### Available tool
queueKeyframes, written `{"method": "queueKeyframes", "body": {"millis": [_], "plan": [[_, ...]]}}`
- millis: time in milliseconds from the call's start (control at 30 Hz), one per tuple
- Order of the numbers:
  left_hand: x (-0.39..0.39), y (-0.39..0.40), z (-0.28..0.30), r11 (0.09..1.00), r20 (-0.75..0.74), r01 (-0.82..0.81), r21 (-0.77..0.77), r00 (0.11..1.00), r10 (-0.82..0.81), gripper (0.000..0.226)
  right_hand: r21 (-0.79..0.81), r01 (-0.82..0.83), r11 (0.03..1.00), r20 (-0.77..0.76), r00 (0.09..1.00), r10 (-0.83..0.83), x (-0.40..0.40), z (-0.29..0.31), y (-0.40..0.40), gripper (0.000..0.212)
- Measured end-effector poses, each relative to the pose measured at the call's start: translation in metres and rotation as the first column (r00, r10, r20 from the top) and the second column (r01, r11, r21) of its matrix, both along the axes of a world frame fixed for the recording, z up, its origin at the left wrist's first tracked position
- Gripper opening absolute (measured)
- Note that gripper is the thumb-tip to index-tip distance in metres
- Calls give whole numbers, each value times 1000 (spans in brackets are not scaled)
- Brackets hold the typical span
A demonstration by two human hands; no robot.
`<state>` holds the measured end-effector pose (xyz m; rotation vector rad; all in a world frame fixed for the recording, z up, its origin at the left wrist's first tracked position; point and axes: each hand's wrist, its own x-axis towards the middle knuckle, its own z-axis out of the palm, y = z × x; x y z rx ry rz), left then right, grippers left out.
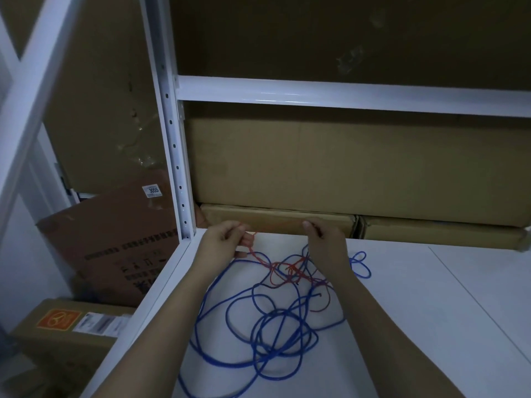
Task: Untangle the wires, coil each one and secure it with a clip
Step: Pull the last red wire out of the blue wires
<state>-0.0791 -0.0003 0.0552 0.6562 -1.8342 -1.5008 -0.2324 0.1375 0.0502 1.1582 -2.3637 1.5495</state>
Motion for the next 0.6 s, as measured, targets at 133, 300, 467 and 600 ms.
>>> {"method": "queueKeyframes", "body": {"millis": [133, 300, 467, 600], "plan": [[2, -15, 3, 974, -98, -209, 93, 971, 217, 22, 61, 156, 986, 5, 988, -156, -25, -2, 11, 29], [2, -17, 7, 968, -99, -250, 25, 963, 251, 19, 264, 311, 913, -219, 941, -257, -29, -7, 8, 30], [-14, -2, 19, 993, -79, -113, -44, 991, 109, 13, 18, -17, 1000, -467, 884, 24, 15, 8, -16, 31], [-21, 8, 30, 1000, -117, 0, -8, 993, -1, 14, 182, -354, 917, -364, 842, 398, 28, 2, -34, 31]]}}
